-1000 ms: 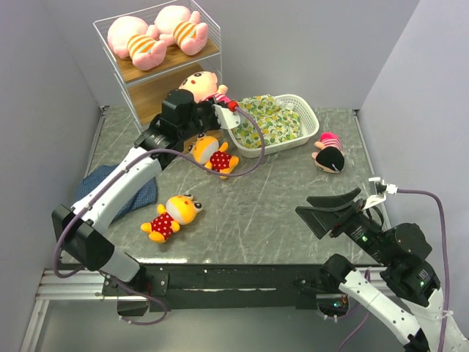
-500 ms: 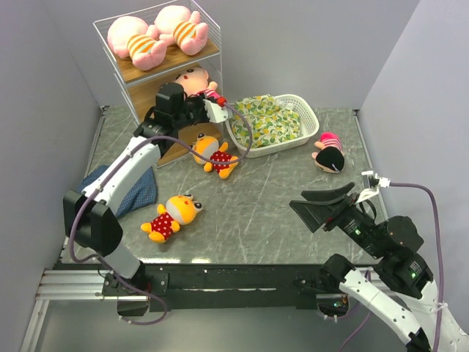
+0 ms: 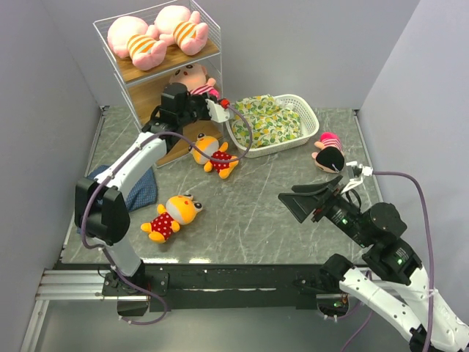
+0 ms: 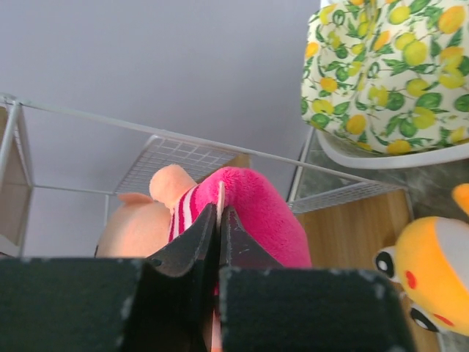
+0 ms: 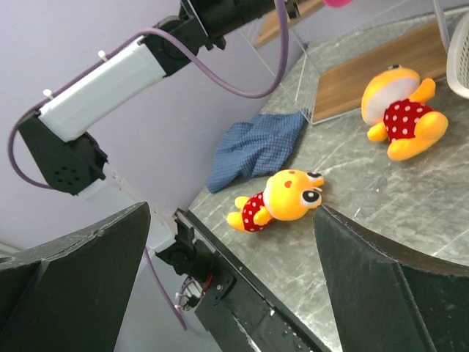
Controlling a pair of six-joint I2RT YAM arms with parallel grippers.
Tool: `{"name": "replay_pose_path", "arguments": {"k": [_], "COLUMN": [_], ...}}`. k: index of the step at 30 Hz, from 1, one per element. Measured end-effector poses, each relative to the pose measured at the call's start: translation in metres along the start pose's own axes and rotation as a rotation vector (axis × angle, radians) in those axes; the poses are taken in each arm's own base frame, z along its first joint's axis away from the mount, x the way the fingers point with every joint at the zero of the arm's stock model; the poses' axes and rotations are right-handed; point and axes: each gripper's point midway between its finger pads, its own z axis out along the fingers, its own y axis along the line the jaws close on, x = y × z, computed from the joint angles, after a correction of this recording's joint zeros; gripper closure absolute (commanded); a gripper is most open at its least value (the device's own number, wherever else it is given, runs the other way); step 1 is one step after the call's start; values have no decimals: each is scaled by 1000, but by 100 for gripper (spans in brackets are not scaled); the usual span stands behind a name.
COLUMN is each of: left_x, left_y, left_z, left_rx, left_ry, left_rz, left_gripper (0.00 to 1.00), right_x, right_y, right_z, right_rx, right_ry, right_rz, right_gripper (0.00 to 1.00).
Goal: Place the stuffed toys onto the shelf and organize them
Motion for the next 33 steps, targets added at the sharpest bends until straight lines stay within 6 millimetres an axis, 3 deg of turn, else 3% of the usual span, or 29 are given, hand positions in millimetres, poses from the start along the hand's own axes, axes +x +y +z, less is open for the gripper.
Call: {"name": "replay_pose_path", "arguments": {"k": [8, 17, 33], "left_x": [7, 26, 47], "left_y": [12, 25, 42], "left_z": [4, 12, 25], "left_rx": [-47, -78, -109], "left_ry": [10, 36, 52], "left_rz": [64, 129, 168], "left_gripper": [78, 92, 94], "right_x": [6, 12, 15], "right_y": [-7, -9, -11], "right_z": [13, 25, 32], "right_rx": [22, 23, 26], "right_ry": [27, 55, 70], "right_rz": [-8, -14, -22], "right_gripper": [0, 0, 0]}}
